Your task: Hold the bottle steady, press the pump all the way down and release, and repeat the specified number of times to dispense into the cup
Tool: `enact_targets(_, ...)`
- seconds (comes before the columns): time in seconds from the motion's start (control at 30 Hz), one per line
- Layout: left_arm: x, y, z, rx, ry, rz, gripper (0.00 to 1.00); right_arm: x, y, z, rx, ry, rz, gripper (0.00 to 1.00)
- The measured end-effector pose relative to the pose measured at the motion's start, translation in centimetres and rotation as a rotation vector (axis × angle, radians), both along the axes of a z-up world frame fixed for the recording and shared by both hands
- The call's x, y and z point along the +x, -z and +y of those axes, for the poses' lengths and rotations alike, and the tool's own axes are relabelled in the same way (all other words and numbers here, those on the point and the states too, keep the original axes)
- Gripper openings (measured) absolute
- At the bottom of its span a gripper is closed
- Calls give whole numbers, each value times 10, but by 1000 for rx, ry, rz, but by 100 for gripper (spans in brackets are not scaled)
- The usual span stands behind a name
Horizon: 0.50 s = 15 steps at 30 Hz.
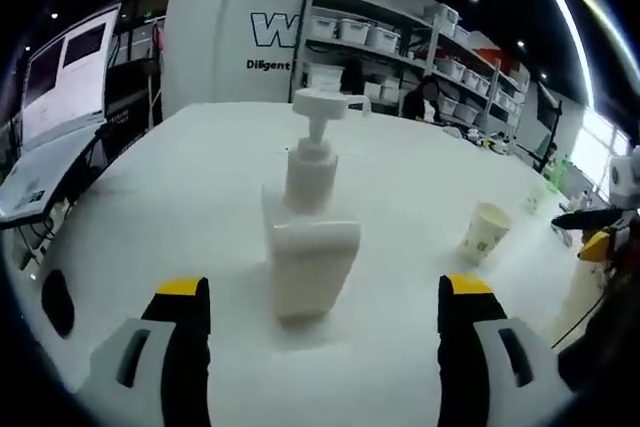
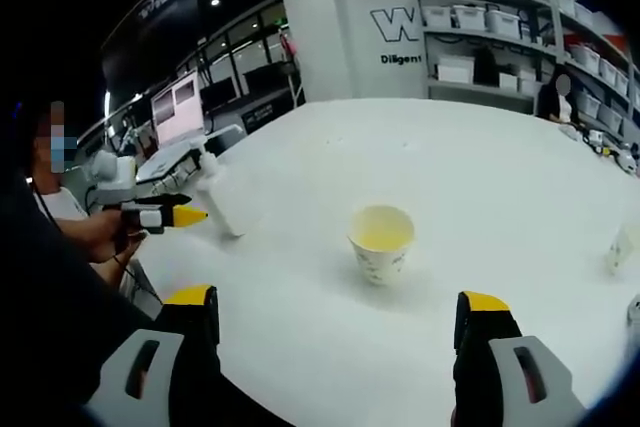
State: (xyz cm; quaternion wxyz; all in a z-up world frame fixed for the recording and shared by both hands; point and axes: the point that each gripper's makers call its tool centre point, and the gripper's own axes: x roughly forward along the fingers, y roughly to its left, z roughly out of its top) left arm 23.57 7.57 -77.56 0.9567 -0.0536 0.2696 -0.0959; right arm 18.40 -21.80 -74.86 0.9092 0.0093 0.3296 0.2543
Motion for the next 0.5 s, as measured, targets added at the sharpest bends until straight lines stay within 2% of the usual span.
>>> enact_targets(0.2,15,-7,-4,39,2,-54,84,0,-1,-2,-4,1,0,98)
enact_targets(0.5,31,-2,-3,66,-23,-57,75,1,1,-7,-4,15,2,98)
